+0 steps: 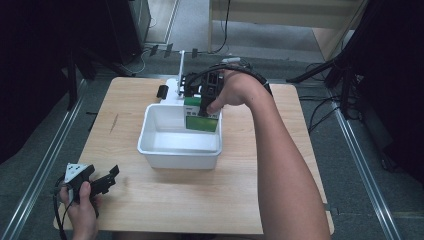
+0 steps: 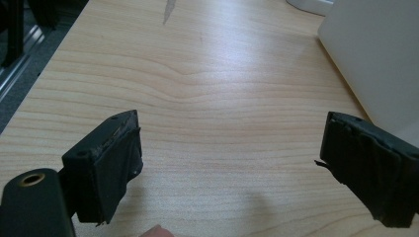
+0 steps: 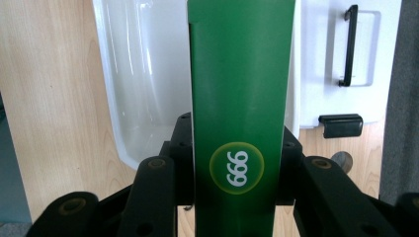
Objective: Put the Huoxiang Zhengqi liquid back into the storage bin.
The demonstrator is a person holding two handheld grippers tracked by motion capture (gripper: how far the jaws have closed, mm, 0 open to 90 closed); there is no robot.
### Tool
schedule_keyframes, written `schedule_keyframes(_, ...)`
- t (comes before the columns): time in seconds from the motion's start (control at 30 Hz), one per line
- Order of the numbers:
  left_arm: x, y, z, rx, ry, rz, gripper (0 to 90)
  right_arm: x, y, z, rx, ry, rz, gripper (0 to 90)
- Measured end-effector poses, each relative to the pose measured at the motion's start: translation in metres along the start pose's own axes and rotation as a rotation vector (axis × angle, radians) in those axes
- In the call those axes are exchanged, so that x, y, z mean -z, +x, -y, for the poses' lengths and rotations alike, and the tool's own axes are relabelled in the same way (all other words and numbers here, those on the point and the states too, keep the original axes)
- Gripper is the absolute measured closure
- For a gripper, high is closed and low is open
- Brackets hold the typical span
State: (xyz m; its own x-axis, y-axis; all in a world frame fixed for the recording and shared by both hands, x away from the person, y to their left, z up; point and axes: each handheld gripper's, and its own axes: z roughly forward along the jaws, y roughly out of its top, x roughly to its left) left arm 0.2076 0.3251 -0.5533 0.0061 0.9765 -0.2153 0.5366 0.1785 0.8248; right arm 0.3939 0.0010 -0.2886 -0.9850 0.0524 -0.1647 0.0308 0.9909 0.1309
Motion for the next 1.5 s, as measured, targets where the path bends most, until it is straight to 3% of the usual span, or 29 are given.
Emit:
schedule_keyframes(0.23,0.000,0.001,0.000,0.008,-0.003,0.002,9.6,-0.009,0.000,-0.005,0.021,0.008,-0.003,64.9)
schedule_keyframes(0.73,0.001,0.002,0.000,0.009,-0.004,0.006,9.6,-0.054,0.005,-0.008,0.066,0.067,-0.004,64.8)
schedule_keyframes(1.13,0.000,0.001,0.000,0.010,-0.004,0.007,9.6,-0.078,0.001,0.003,0.042,0.078,-0.017,64.6)
schedule_keyframes(1.5,0.000,0.001,0.000,0.012,-0.005,0.008,9.6,-0.100,0.000,0.003,0.036,0.095,0.002,64.4)
